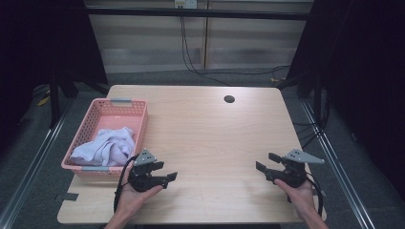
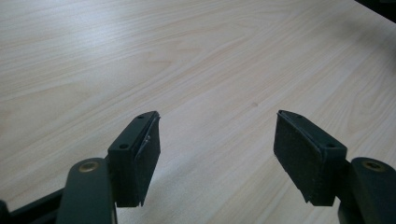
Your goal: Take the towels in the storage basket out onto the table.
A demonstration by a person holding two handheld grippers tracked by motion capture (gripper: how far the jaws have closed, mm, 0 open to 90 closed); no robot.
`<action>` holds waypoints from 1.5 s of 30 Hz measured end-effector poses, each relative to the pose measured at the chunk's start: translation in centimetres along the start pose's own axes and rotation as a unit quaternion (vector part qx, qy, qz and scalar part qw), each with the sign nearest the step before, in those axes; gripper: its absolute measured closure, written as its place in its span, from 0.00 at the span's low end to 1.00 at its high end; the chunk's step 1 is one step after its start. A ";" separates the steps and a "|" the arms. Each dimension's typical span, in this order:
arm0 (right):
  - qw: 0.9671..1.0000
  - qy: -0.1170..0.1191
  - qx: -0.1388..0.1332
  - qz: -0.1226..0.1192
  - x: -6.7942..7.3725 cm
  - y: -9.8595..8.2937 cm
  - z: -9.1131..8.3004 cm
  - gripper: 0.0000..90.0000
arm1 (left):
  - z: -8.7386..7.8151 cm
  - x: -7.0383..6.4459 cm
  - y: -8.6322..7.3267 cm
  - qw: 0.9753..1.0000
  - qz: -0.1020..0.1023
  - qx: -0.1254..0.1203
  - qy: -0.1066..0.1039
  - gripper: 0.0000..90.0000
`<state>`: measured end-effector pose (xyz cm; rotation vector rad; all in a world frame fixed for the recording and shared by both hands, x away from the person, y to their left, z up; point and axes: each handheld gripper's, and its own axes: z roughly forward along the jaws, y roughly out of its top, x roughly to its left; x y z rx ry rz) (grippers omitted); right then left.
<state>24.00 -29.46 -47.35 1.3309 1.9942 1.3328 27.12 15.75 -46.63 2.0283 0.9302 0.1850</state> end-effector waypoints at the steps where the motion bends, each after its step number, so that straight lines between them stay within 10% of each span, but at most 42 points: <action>1: 1.000 0.003 0.011 0.003 0.0 0.0 -0.1 0.33 | 0.0 0.0 0.0 1.000 0.002 0.001 -0.004 0.35; 27: 0.997 0.038 0.061 -0.033 1.6 -0.2 -0.8 0.24 | -4.0 0.3 1.7 0.999 0.020 -0.028 -0.001 0.32; 45: 0.996 0.054 0.063 -0.032 1.7 -0.1 -0.6 0.26 | -10.6 7.2 4.6 0.997 -0.025 -0.018 0.064 0.22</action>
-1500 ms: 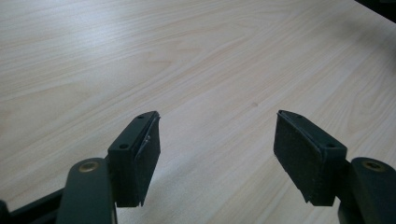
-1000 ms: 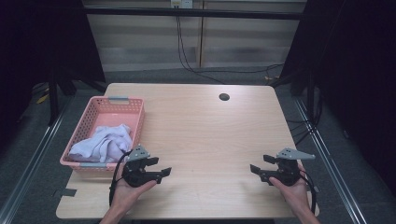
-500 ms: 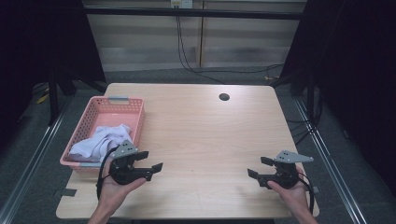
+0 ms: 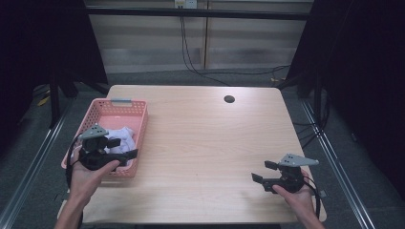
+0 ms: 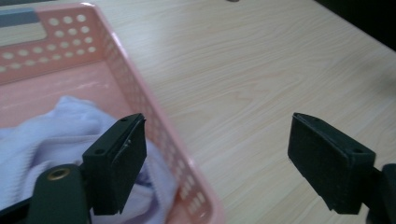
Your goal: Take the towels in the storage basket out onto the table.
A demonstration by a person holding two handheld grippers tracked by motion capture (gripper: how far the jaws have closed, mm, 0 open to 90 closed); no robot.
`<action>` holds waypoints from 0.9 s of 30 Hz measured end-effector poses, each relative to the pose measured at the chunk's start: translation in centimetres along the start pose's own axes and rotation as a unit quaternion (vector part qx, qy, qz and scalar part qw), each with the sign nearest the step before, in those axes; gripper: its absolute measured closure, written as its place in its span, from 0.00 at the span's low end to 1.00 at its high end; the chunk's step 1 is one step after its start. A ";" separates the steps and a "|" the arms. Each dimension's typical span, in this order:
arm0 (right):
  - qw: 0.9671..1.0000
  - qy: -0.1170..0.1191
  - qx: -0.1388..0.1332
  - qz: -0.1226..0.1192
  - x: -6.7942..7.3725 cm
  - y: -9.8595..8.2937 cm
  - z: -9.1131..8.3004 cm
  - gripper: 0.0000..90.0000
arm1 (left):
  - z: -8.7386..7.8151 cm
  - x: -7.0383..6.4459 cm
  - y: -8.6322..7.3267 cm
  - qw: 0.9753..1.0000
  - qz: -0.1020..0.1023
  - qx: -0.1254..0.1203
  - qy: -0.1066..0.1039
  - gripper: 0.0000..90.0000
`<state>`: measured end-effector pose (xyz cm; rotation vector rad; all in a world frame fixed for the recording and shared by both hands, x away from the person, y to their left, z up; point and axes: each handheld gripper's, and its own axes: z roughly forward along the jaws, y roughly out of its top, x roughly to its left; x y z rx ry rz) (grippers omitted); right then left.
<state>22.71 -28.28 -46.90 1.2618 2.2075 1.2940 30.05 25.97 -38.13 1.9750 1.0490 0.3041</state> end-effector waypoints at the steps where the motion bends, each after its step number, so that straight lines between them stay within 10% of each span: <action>1: 1.000 0.005 0.000 0.003 0.0 0.0 0.0 0.26 | -0.2 0.4 0.1 1.000 0.001 0.004 0.002 0.24; 14: 1.000 0.006 0.007 0.001 -0.1 0.0 0.3 0.25 | -0.9 5.6 1.5 0.996 0.005 0.069 0.061 0.21; 27: 1.000 0.005 0.012 -0.001 -0.3 -0.2 0.5 0.25 | 1.7 10.0 -0.1 0.989 -0.049 0.130 0.049 0.18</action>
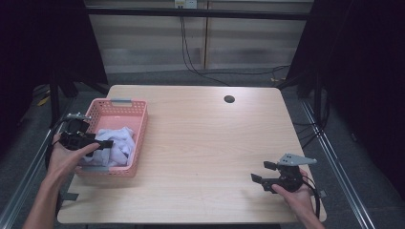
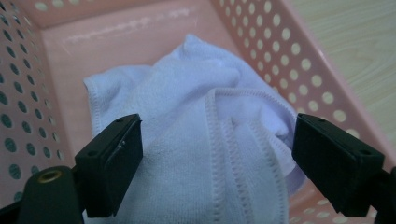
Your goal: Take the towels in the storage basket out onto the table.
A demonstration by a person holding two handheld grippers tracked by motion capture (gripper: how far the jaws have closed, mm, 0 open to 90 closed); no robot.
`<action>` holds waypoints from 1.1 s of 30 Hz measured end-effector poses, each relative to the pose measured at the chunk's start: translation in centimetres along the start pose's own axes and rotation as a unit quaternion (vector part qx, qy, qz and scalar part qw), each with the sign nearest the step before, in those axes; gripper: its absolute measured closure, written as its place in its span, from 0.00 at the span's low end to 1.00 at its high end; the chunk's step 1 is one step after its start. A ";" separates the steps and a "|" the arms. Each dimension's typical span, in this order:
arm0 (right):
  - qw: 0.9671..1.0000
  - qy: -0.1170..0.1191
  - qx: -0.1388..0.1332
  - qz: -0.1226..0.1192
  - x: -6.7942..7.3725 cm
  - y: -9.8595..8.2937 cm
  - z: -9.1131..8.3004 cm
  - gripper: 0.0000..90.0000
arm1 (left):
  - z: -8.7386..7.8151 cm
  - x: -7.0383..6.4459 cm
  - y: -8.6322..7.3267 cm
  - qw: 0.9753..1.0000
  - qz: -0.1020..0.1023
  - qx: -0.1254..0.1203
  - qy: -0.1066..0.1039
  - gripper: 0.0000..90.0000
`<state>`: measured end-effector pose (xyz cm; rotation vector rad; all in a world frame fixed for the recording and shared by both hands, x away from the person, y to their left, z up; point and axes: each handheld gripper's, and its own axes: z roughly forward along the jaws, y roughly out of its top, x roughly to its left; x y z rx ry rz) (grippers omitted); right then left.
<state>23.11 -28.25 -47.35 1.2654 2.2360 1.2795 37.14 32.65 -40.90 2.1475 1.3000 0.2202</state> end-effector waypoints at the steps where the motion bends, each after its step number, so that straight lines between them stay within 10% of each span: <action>1: 1.000 0.008 0.003 -0.001 0.0 0.0 0.1 0.26 | 0.5 0.2 0.0 1.000 0.000 0.010 0.002 0.20; 5: 1.000 0.012 0.006 -0.006 0.1 0.0 0.2 0.26 | 1.3 0.3 0.1 0.999 0.002 0.038 -0.010 0.17; 10: 1.000 0.014 0.007 -0.005 0.0 -0.1 0.2 0.25 | 3.1 0.1 0.2 0.994 0.026 0.098 0.033 0.15; 17: 1.000 0.017 0.007 -0.004 0.0 -0.1 0.3 0.25 | 4.9 1.0 0.7 0.991 0.004 0.130 0.014 0.00; 29: 1.000 0.021 0.013 -0.005 0.0 -0.1 0.3 0.25 | 7.8 0.8 1.8 0.979 0.017 0.198 0.032 0.00; 33: 1.000 0.024 0.016 -0.007 -0.1 -0.1 0.5 0.25 | 8.8 0.4 2.1 0.971 0.037 0.230 0.052 0.00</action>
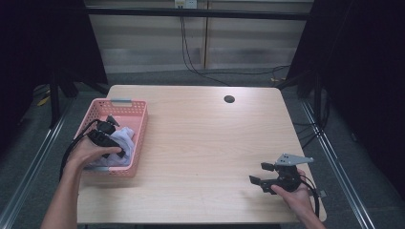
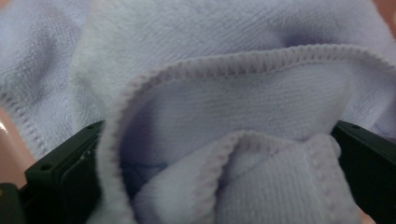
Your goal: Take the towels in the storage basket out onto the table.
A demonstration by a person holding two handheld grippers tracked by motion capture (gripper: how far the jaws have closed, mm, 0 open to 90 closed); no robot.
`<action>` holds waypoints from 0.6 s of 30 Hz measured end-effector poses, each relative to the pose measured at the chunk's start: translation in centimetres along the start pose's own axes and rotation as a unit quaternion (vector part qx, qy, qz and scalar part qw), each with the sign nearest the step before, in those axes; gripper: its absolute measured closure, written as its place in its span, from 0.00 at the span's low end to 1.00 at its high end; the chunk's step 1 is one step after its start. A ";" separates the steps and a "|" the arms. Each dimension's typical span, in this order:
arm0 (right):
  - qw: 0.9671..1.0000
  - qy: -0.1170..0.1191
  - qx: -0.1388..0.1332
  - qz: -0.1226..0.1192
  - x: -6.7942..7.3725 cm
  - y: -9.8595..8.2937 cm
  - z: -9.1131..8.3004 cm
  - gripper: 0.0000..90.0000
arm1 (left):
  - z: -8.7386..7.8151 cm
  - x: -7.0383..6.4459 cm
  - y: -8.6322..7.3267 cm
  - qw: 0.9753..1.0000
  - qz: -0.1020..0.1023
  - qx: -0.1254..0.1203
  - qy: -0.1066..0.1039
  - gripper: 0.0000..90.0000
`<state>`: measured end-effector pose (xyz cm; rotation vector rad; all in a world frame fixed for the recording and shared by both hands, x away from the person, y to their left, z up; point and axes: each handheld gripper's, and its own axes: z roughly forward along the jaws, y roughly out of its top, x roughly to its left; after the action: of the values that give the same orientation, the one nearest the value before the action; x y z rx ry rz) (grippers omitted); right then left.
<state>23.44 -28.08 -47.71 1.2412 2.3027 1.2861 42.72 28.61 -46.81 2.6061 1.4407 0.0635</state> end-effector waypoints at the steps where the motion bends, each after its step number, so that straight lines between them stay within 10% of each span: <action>1: 1.000 0.000 0.000 0.000 0.0 0.0 0.0 0.25 | 0.0 0.0 0.0 1.000 0.000 0.000 0.000 0.00; 18: 1.000 0.002 -0.001 0.000 0.0 -0.1 -0.3 0.25 | 0.0 -0.4 1.1 0.999 0.002 0.035 0.042 0.17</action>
<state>23.24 -28.24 -47.60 1.2395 2.3047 1.2915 43.47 27.72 -46.65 2.6920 1.4912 0.1260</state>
